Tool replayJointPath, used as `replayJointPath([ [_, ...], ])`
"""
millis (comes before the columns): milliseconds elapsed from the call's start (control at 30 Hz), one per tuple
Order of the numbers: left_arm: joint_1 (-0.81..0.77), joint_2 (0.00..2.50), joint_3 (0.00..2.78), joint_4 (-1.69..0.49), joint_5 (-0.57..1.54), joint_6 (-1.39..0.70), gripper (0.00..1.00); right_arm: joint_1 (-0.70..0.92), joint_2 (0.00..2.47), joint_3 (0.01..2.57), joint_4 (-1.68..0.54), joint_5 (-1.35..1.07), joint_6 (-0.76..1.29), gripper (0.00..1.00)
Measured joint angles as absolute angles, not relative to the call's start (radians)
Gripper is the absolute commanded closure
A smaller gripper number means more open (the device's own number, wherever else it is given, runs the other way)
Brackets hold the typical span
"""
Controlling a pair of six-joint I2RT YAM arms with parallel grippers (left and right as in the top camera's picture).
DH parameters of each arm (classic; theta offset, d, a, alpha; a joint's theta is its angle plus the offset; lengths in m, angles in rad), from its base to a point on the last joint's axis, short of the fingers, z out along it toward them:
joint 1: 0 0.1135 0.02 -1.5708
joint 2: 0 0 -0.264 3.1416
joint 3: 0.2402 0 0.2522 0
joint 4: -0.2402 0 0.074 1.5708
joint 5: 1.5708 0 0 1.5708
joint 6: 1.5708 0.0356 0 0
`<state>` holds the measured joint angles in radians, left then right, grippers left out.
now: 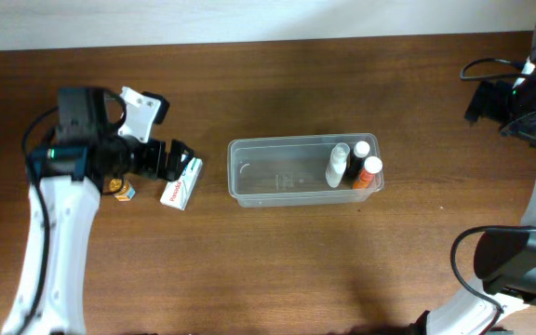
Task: Pack container
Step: 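Move the left gripper over the white Panadol box, then lower the left gripper and close it on the Panadol box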
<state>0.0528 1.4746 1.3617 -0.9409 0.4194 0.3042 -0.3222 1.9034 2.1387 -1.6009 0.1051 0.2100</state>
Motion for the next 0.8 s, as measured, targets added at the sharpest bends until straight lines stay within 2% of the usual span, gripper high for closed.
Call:
replayJointPath([
  [467,0.043,1.69,1.403,-0.964,0.292,0.249,0.01,-0.322,1.903,2.139,-1.601,0.105,0.21,0.02],
  [800,-0.067,1.795,1.403,-0.957,0.136,0.204,0.01,-0.322,1.903,2.139,-1.601,0.105,0.21,0.02],
])
